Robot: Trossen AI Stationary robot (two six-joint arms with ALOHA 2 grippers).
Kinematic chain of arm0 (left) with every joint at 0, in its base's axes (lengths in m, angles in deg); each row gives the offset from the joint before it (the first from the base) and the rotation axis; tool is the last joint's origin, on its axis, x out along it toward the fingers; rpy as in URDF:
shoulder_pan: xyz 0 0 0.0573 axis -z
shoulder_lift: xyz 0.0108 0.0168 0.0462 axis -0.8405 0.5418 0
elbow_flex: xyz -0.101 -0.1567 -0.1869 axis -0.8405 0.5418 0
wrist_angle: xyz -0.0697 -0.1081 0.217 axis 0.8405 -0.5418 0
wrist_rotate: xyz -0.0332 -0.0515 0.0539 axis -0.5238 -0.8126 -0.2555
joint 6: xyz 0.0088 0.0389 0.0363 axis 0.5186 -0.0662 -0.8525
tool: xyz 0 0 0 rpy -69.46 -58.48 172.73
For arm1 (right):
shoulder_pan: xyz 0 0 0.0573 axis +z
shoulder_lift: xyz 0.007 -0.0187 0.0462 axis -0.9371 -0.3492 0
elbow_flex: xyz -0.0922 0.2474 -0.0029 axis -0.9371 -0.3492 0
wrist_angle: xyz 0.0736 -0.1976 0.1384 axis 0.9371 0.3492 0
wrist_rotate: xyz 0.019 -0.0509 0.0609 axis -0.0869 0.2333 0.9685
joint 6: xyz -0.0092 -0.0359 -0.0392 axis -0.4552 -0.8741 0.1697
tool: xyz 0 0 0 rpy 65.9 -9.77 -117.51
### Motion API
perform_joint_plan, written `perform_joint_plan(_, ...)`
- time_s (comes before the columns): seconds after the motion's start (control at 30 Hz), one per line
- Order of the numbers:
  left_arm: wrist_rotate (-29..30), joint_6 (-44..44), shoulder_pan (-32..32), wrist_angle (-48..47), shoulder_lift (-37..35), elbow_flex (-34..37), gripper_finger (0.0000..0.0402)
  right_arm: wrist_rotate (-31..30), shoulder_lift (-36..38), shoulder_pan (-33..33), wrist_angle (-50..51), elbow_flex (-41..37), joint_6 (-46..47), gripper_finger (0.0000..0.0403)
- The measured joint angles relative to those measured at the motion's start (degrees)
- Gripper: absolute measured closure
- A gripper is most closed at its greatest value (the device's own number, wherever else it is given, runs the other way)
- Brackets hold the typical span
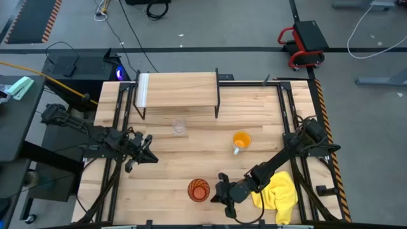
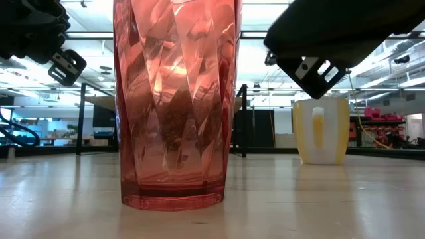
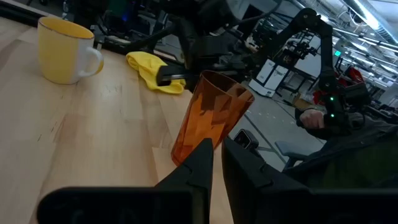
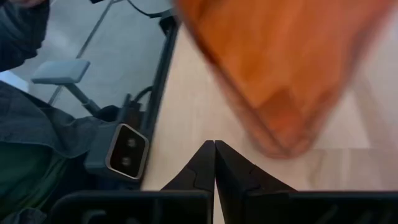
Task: Stack small to large cups/mugs on shelf
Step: Put the orange glass on the shelf
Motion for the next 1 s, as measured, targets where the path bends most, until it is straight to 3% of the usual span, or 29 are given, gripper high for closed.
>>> perform_joint_plan(0.5, 0.95, 0.04, -0.02, 0.72, 0.86, 0.00, 0.0361, -3.42, -12.50, 3.77, 0.26, 12.90, 0.41, 0.0389)
perform_joint_plan(0.83, 2.14, 0.04, 0.00, 0.81, 1.08, 0.00, 0.0359, -24.24, -13.11, 3.65, 0.20, 14.21, 1.66, 0.0397)
perform_joint_plan(1.0, 2.14, 0.04, -0.02, 0.79, 1.08, 0.00, 0.0360, -30.00, -13.11, 3.24, 0.31, 13.90, 3.61, 0.0397)
